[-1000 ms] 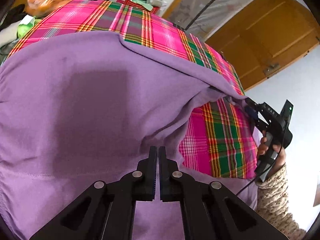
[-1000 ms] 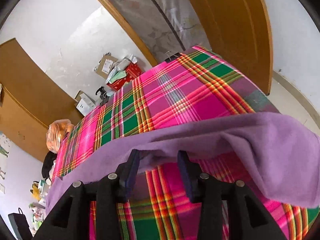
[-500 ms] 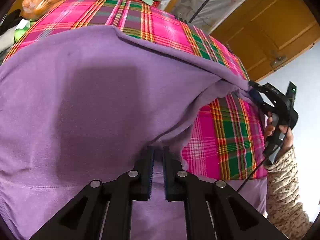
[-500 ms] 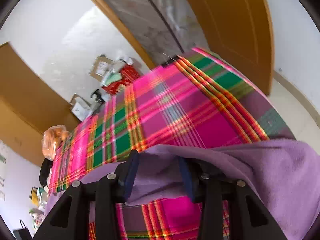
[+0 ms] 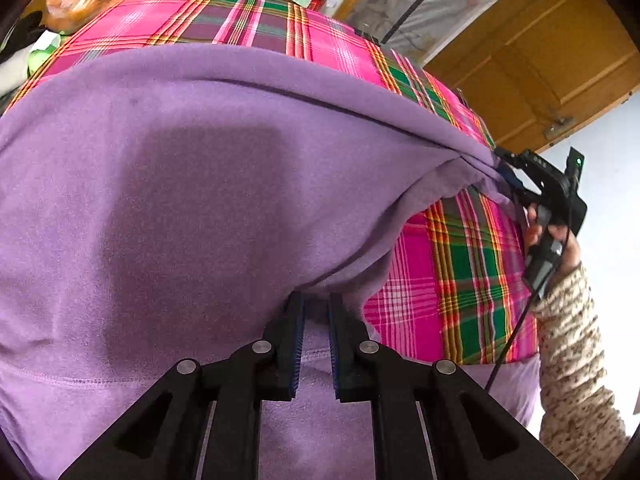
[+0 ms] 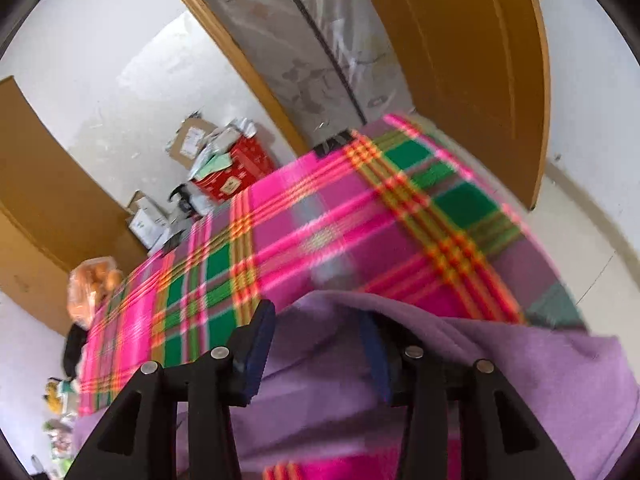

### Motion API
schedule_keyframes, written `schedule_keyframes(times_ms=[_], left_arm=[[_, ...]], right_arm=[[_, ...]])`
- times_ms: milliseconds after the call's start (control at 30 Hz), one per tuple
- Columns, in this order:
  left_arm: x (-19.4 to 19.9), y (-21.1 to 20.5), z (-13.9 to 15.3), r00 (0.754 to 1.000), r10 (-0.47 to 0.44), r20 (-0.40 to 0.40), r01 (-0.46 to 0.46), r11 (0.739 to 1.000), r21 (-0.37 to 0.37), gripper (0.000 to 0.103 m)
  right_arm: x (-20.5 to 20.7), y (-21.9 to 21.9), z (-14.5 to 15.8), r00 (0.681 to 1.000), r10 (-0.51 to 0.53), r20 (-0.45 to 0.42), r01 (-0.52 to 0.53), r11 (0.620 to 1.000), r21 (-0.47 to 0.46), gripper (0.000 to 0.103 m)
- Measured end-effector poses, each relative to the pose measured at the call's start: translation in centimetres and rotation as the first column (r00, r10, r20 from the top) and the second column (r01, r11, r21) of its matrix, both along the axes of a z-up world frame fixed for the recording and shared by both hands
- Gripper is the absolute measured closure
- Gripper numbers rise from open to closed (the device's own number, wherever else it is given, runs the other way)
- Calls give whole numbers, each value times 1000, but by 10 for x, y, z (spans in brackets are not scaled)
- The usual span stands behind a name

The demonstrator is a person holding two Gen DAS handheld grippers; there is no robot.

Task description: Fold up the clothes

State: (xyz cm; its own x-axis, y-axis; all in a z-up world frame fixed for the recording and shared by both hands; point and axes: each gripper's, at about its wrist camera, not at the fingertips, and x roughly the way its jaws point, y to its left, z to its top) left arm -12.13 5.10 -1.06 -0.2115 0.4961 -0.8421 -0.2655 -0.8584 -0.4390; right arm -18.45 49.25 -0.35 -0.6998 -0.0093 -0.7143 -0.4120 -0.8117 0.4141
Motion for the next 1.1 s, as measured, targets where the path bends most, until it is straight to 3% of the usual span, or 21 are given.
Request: schedule_keyframes(times_ms=[367,533,633,733,867,1100], left_arm=[[1,-4,-1,1000,9,1,-9,1000,16,92],[1,-5,1,1000,1,-8,-1,1000,7,92],[2,-2,3,1000,-4,-21,3,1000,-17,91],[4,1,5,1000,-5,-31,3,999,-34,91],[8,10,7,998,-24,-62,19,996,-88,91],[6,20,11,995,-48,-85,35,988,-150,90]], right_arm=[[1,8,9,987,-118,111,81,952,295,59],[26,-16,23,996,72,48,-84,939,334,59],[39,-32,26,981,191,41,-194,927,322,59],[49,-52,19,949,310,60,-311,885,346,58],[53,-74,1,911,382,157,-411,804,429,58],[50,-87,-7,874,443,198,-484,762,430,55]])
